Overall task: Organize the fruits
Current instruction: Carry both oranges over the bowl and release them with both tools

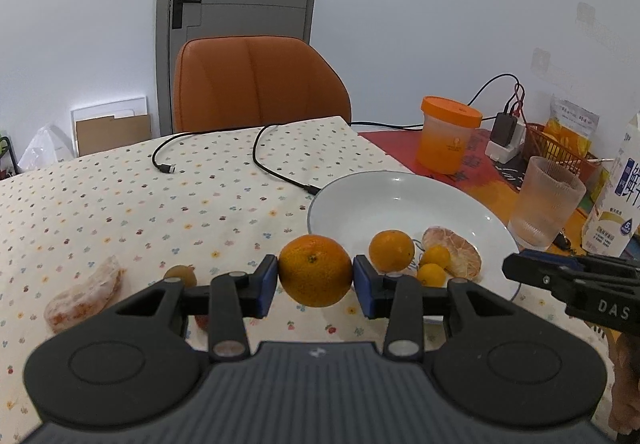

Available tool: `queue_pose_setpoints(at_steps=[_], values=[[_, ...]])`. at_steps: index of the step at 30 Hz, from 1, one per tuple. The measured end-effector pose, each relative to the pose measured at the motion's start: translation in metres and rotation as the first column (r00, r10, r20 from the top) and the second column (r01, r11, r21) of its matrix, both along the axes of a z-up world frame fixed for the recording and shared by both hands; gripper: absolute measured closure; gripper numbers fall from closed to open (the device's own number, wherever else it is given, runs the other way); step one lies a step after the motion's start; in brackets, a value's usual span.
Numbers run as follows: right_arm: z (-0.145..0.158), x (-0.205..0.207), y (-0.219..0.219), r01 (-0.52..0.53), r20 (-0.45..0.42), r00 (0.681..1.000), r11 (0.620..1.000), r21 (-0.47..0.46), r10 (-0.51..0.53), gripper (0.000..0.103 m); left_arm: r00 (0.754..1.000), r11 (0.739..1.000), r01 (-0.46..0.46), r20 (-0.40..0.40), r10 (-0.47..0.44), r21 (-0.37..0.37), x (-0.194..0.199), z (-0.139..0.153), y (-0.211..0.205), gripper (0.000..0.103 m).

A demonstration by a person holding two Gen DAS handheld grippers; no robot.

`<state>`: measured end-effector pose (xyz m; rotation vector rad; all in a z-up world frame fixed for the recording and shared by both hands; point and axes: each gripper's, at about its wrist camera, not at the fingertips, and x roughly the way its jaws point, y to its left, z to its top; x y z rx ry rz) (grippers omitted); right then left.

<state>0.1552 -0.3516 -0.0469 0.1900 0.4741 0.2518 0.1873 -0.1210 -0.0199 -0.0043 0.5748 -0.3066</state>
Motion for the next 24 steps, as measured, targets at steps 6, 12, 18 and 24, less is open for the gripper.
queue_pose_setpoints(at_steps=[6,12,18,24], values=[[-0.005,-0.002,-0.009,0.013,-0.002,1.0,0.999,0.03,-0.013,0.074,1.0,0.999,0.025,0.007,-0.025,0.02,0.006,0.001,-0.014,0.063],[-0.007,-0.004,-0.015,0.021,0.002,1.0,0.999,0.044,-0.021,0.074,0.999,0.999,0.042,0.013,-0.042,0.031,0.015,0.004,-0.026,0.063],[-0.008,-0.005,-0.019,0.034,0.001,0.999,0.998,0.058,-0.034,0.074,0.998,0.997,0.031,0.047,-0.035,0.075,0.012,0.008,-0.033,0.052],[-0.008,-0.006,-0.012,0.019,0.002,1.0,0.998,0.06,-0.019,0.074,1.0,0.998,-0.001,0.026,-0.001,0.07,0.01,0.006,-0.02,0.05]])
